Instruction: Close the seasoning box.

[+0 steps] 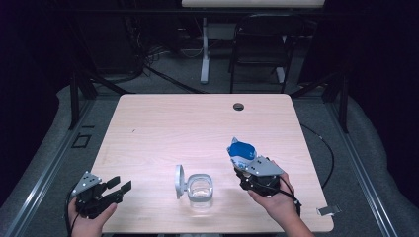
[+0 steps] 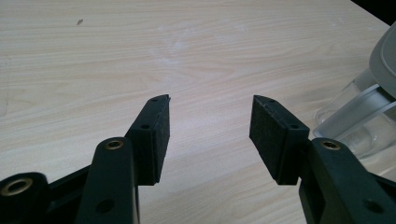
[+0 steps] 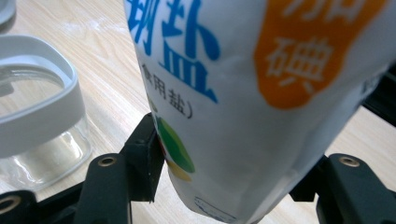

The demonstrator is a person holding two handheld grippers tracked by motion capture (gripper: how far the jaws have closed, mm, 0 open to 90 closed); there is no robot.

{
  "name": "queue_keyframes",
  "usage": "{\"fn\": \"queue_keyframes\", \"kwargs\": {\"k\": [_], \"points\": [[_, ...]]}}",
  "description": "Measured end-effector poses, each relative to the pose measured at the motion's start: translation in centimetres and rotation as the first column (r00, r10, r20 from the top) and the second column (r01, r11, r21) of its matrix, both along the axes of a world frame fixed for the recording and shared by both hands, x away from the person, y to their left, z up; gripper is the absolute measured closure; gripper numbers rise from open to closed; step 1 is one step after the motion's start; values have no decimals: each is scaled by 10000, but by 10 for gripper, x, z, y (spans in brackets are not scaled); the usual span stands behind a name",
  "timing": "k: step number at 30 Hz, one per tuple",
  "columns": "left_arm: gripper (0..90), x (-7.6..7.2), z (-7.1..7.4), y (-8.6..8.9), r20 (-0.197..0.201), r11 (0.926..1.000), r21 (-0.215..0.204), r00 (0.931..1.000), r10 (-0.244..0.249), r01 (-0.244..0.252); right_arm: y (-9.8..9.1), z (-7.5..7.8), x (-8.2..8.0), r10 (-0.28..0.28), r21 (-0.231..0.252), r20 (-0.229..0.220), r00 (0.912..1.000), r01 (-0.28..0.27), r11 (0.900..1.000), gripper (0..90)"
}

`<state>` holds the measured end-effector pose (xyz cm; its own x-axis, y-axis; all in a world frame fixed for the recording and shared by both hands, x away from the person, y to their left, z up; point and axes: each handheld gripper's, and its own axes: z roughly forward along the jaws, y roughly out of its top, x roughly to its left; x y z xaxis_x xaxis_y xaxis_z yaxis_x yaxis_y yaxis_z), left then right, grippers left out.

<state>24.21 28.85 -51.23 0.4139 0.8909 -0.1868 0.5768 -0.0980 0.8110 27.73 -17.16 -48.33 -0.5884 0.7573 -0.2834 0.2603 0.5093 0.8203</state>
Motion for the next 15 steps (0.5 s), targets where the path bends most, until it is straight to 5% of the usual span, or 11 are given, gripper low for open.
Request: {"fn": "queue_keyframes", "kwargs": {"k": [15], "points": [[482,0,0,1,25,10000,-98,10000,14,-14,13,18,1,210,-636,343,9992,-188,9978,407]]}}
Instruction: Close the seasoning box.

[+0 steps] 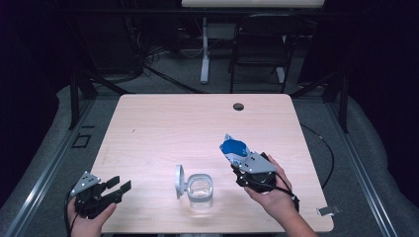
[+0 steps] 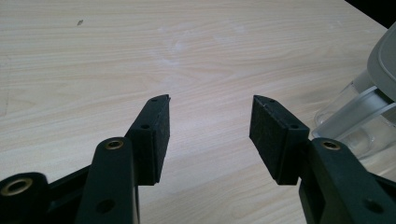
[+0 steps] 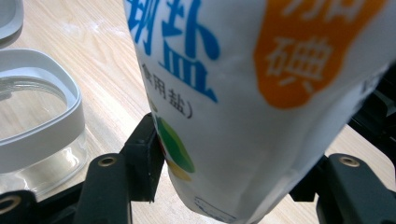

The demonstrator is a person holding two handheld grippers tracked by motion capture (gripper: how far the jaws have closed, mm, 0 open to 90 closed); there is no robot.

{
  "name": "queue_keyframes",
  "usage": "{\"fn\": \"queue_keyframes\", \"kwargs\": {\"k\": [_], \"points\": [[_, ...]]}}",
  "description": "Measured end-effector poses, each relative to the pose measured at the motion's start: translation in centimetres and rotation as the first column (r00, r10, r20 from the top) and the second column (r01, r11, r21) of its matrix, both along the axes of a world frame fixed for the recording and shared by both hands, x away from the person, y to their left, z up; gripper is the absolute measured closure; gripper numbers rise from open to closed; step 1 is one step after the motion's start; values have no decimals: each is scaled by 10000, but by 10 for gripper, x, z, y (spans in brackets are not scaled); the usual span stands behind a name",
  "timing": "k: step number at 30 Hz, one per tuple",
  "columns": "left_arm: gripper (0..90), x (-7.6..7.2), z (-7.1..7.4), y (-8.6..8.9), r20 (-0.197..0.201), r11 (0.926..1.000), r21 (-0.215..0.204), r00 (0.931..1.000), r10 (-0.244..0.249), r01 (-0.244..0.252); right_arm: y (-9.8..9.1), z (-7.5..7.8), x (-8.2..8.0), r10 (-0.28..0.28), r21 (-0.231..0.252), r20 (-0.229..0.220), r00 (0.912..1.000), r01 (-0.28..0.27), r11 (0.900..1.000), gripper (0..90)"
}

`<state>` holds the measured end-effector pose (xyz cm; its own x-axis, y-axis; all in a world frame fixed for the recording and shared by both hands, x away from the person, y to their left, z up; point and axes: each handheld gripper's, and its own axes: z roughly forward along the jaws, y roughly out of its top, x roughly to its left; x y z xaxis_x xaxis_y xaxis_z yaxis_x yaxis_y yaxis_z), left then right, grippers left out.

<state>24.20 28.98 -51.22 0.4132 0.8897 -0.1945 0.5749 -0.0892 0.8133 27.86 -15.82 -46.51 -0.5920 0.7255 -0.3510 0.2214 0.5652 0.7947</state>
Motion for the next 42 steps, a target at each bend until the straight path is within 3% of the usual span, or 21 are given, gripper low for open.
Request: {"fn": "queue_keyframes", "kwargs": {"k": [5,20,33,42], "points": [[482,0,0,0,-14,10000,-2,10000,4,-4,1,2,1,5,-145,96,10000,-4,9999,407],[483,0,-1,0,-4,10000,17,10000,28,-27,4,1,3,156,-1174,426,9990,-105,9930,407],[482,1,-1,0,-17,10000,13,10000,33,-33,8,-2,3,389,-2069,633,9972,-250,9780,408],[482,1,-1,1,-42,10000,17,10000,28,-28,11,-6,2,557,-2334,677,9961,-384,9716,409]]}}
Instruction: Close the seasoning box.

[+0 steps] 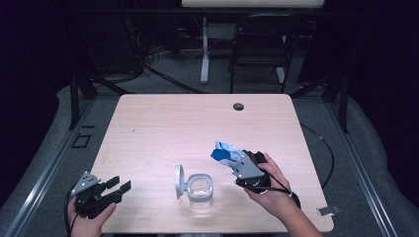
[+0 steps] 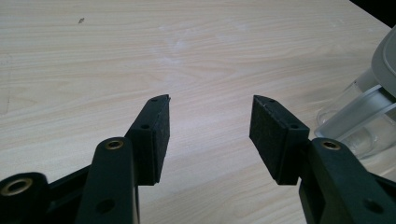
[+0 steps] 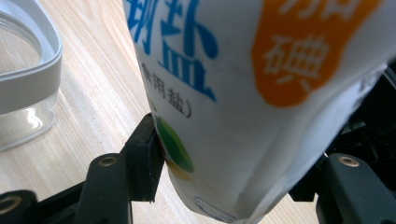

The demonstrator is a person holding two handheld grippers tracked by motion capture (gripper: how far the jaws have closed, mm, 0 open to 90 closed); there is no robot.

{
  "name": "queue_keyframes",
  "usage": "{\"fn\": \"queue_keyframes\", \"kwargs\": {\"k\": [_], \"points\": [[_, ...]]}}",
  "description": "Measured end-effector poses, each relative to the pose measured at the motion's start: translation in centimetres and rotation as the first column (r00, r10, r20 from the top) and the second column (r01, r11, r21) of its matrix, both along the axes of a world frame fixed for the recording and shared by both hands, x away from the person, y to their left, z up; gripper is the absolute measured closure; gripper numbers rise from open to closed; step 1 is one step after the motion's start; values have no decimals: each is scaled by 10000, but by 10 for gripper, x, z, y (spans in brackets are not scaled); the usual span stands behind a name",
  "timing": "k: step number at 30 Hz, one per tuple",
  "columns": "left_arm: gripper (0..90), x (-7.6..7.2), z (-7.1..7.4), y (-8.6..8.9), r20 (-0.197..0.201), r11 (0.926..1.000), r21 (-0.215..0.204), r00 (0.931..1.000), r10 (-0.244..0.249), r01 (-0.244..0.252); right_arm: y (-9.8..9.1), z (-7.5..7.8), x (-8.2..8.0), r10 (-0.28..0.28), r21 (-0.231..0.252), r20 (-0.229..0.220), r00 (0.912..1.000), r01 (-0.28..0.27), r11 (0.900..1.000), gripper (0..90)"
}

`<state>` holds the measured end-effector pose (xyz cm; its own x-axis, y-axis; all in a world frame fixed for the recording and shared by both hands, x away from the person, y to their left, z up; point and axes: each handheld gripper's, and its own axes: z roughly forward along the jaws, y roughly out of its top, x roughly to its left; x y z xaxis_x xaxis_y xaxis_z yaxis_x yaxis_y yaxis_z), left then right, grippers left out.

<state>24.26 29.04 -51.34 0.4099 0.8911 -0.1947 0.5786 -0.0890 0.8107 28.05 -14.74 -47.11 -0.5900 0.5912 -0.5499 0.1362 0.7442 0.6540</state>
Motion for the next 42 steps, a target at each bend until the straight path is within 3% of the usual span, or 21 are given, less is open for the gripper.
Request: {"fn": "queue_keyframes", "kwargs": {"k": [16,22,25,28,35,42], "points": [[482,0,0,1,-32,10000,36,10000,15,-15,6,-9,-2,297,-759,23,9996,-294,9967,409],[482,0,0,1,-42,10000,35,10000,20,-19,7,-13,-2,405,-826,37,9992,-400,9958,410],[482,0,-1,2,-47,10000,29,10000,27,-27,8,-13,-2,401,-1175,-31,9992,-402,9923,410],[482,0,-1,2,-54,10000,38,10000,31,-31,8,-15,-1,436,-1044,-29,9990,-437,9936,410],[482,1,-1,3,-15,10000,-12,10000,98,-98,10,-16,-1,489,-1544,-123,9987,-502,9867,410],[482,1,-1,3,-38,10000,1,10000,92,-92,12,-19,-2,650,-1711,-162,9978,-668,9830,411]]}}
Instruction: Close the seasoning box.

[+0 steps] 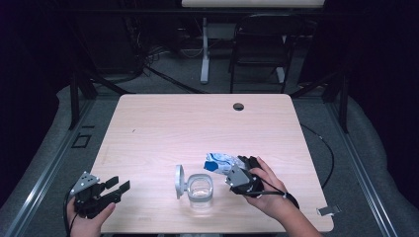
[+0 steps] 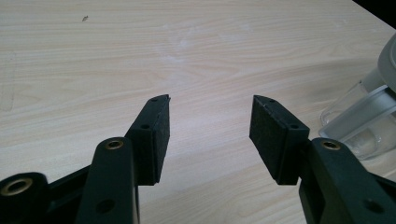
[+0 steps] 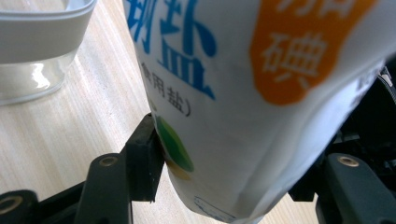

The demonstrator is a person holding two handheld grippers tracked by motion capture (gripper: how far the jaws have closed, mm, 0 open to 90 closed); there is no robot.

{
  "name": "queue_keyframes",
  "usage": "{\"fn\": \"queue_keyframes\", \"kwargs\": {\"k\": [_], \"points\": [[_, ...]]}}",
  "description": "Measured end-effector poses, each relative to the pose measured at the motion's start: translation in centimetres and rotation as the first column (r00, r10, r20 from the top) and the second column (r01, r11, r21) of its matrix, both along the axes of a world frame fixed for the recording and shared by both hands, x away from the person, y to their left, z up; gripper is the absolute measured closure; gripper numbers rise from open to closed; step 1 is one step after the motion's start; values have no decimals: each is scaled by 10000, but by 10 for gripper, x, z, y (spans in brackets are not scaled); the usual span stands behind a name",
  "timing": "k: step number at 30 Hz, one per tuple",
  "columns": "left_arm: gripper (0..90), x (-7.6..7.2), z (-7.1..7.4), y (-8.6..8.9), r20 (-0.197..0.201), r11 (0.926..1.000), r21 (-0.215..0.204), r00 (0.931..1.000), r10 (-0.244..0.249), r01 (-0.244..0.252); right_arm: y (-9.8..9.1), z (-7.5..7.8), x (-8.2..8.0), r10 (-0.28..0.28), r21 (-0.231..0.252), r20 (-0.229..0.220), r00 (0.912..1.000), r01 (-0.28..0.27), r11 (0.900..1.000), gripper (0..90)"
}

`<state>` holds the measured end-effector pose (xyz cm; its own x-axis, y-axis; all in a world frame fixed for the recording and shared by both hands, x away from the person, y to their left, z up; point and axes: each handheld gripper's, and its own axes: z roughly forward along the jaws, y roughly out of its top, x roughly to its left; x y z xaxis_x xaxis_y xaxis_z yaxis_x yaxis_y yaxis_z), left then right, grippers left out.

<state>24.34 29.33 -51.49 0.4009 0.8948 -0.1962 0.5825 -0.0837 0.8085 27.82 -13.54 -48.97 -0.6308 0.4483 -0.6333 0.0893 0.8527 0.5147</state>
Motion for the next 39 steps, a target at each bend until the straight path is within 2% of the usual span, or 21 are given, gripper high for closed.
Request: {"fn": "queue_keyframes", "kwargs": {"k": [5,6,13,17,25,31,32,34,39], "points": [[482,0,0,0,7,10000,1,10000,23,-23,1,0,-1,87,-369,43,10000,-86,9993,411],[482,0,0,0,5,10000,-5,10000,24,-24,1,-1,-1,122,-232,57,9999,-120,9997,411],[482,0,-1,1,-59,10000,-1,10000,22,-22,4,-2,-2,264,-608,188,9995,-252,9978,413],[482,0,-1,1,-3,10000,-50,10000,70,-70,5,-2,-3,349,-1010,250,9991,-322,9944,414],[482,0,-1,3,-61,10000,-45,10000,66,-66,8,-4,-4,601,-1292,346,9976,-552,9901,415],[482,0,-2,2,-44,10000,-41,10000,84,-85,10,-5,-5,741,-1676,450,9962,-656,9837,417],[482,0,-2,3,-50,10000,-33,10000,83,-83,10,-5,-6,770,-1948,455,9960,-668,9786,417],[482,1,-2,3,-45,10000,-39,10000,75,-75,11,-5,-6,854,-2146,563,9948,-715,9741,417],[482,1,-2,3,-60,10000,-47,10000,80,-80,12,-7,-7,1012,-2317,509,9936,-868,9689,418]]}}
